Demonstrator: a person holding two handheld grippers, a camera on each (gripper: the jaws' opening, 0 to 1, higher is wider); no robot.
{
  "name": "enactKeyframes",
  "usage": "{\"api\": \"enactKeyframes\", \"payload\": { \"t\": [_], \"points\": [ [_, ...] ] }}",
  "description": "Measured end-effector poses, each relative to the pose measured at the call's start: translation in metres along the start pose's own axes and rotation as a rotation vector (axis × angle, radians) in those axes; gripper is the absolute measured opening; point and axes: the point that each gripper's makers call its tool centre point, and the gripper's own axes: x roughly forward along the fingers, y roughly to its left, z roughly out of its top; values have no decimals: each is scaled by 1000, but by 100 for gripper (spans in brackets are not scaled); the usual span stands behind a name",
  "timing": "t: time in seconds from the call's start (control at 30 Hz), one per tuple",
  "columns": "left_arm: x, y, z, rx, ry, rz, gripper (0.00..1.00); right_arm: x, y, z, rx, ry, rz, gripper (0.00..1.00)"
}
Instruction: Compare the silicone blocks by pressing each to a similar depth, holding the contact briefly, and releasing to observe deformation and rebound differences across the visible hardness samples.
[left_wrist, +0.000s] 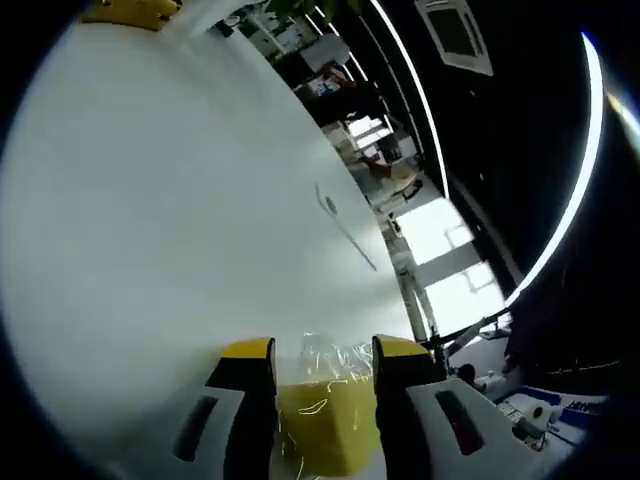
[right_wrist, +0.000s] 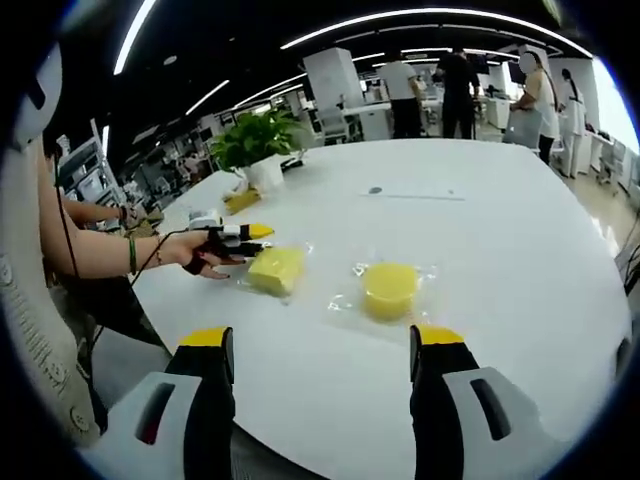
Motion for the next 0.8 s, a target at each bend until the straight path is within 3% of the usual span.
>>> {"api": "enactKeyframes", "payload": {
  "t": [0.23, 0.37, 0.6, 0.8],
  "points": [
    [3, 6, -3, -53, 3, -16, 28, 2, 0, -2, 0, 9, 3, 66],
    [4, 9, -9, -40, 29, -8, 19, 4, 0, -2, 0, 12, 3, 66],
    [4, 7, 1, -38, -23, -43, 1, 7, 0, -2, -2, 17, 10, 65],
    [4, -3, 5, -36, -36, -59, 0, 7, 0, -2, -6, 16, 13, 65]
  ]
}}
